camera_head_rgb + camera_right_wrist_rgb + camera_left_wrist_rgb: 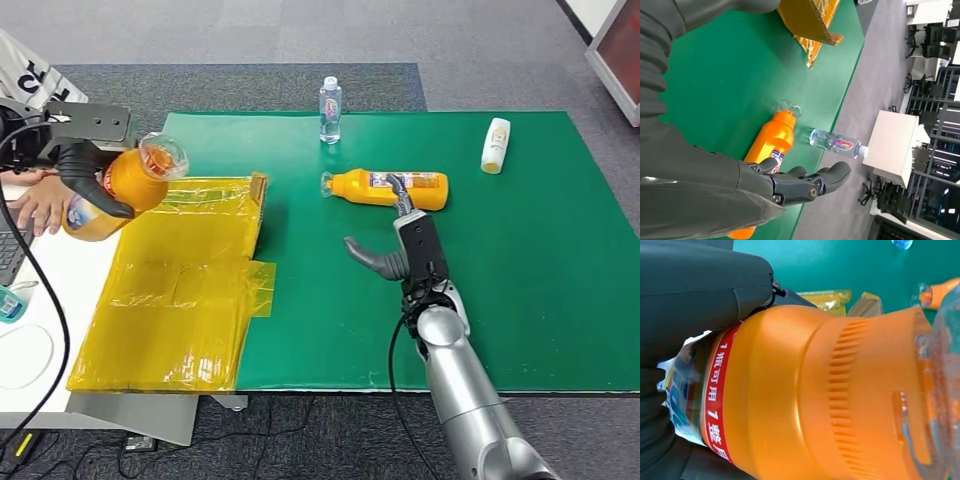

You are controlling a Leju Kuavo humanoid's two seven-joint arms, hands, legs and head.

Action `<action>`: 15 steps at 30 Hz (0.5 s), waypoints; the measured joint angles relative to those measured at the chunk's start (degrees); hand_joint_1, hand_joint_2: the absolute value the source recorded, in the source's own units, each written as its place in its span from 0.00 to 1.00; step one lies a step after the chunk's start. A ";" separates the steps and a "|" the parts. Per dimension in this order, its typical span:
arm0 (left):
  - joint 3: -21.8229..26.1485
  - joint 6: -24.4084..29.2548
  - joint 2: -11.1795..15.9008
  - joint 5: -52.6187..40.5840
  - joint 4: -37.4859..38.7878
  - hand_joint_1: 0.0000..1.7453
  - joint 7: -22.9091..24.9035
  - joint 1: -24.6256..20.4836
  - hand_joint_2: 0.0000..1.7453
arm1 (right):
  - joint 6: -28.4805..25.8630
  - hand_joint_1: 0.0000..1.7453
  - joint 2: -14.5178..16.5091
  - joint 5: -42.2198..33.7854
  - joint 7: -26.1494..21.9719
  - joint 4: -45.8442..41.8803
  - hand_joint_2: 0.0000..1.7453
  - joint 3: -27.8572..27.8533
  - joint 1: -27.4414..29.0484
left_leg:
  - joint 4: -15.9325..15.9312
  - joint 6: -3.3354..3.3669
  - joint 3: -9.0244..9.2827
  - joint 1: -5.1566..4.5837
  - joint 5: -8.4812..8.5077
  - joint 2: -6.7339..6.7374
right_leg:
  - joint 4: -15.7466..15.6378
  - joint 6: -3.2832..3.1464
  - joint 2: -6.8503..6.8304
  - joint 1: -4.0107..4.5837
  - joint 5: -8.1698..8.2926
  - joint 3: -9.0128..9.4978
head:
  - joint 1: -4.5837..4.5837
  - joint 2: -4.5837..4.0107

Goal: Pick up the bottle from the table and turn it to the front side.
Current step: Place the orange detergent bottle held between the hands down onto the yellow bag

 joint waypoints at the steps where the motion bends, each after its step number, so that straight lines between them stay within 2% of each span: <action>1: -0.04 0.63 0.31 -0.37 -0.22 1.00 -0.62 0.05 1.00 | -0.17 0.00 0.06 0.05 0.01 0.00 1.00 0.03 -0.01 | 0.00 0.00 0.00 0.00 0.00 0.00 | 0.00 0.00 0.00 0.00 0.00 0.00 | -0.01 0.00; 8: -0.33 3.97 3.83 -3.90 -1.44 1.00 -6.81 1.05 1.00 | -1.11 0.00 0.44 0.53 0.19 0.00 1.00 0.38 -0.21 | 0.00 0.00 -0.01 0.00 0.00 0.01 | 0.01 0.00 0.01 0.01 0.00 -0.02 | -0.01 0.00; 12: -0.42 5.29 6.30 -7.87 -1.68 1.00 -7.78 2.33 1.00 | -1.25 0.00 0.46 0.82 0.22 0.00 1.00 0.49 -0.24 | 0.00 -0.03 -0.02 0.03 -0.01 0.02 | 0.03 -0.05 0.02 0.03 -0.03 -0.08 | -0.01 0.00; 15: -0.52 5.84 7.14 -11.49 -1.37 1.00 -7.98 3.48 1.00 | -1.32 0.00 0.46 0.91 0.19 0.00 1.00 0.56 -0.26 | 0.00 -0.04 -0.05 0.06 0.00 0.00 | 0.03 -0.11 -0.01 0.07 -0.08 -0.08 | -0.01 0.00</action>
